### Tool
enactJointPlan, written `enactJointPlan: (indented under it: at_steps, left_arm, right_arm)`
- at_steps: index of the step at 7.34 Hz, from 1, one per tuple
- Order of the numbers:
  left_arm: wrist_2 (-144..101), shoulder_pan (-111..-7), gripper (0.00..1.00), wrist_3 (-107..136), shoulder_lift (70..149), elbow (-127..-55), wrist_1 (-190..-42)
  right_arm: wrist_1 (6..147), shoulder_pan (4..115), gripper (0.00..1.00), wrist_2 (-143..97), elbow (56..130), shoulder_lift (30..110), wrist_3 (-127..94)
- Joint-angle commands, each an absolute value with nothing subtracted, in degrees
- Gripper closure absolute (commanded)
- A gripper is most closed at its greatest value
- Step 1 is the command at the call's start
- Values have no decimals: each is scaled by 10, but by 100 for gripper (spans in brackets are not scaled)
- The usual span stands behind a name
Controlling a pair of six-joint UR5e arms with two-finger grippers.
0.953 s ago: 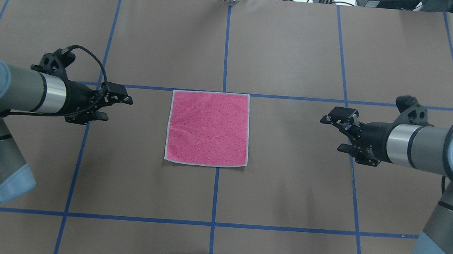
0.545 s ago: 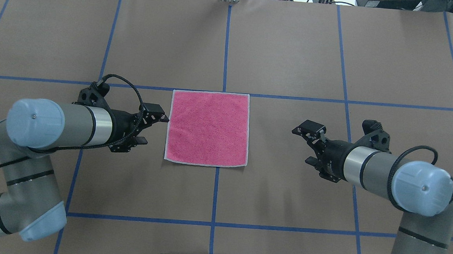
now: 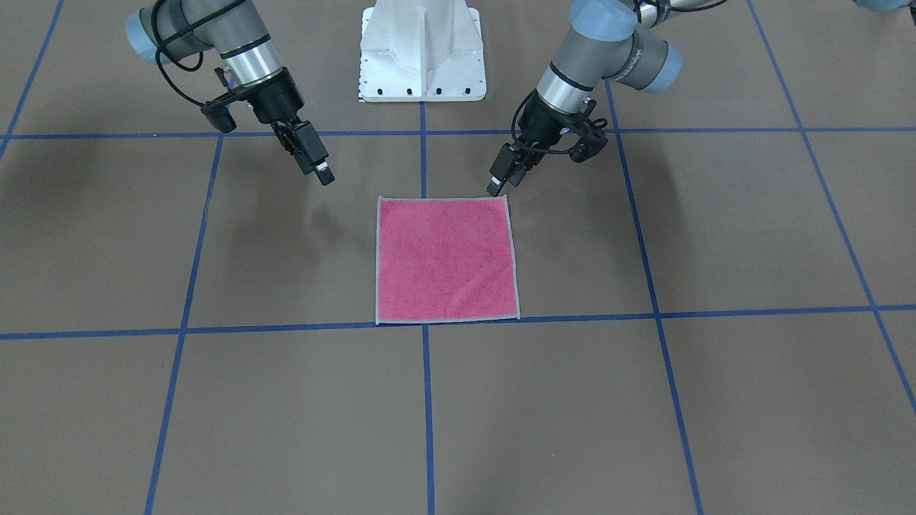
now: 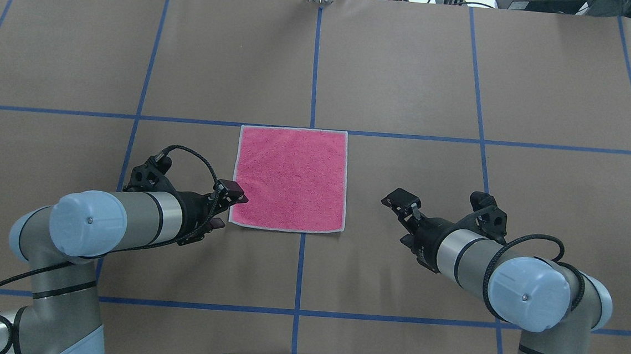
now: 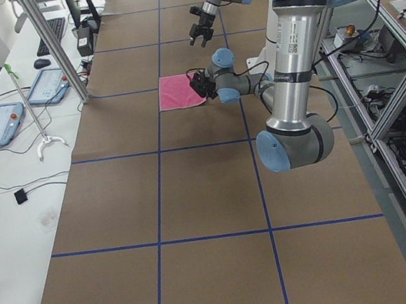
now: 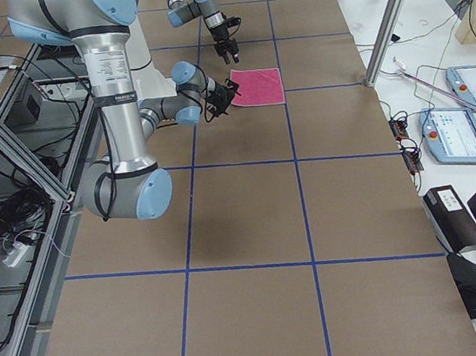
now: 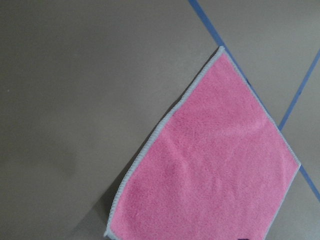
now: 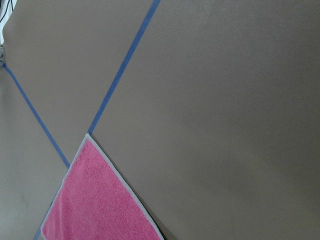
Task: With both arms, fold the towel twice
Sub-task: 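Move both grippers in toward the near corners of the pink towel, then lower both grippers onto the near towel corners and close them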
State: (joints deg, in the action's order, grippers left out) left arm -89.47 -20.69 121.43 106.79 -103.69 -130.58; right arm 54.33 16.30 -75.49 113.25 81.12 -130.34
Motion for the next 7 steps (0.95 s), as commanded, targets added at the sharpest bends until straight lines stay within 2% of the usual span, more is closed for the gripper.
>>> enactJointPlan:
  at_steps: [1,5,7]
  left_arm:
    - [-886,-196,48,1209,1065,-1028,-1296]
    - [-886,-194,48,1207,1070,-1012,-1296]
    - [-886,-193,54,1206,1070,-1004,-1296]
  right_arm:
    - [573,149,3,-737,1133,793,-1309]
    - [574,134,3,-728,1131,792,-1309]
    - [575,131,3,-728,1130,793,-1308]
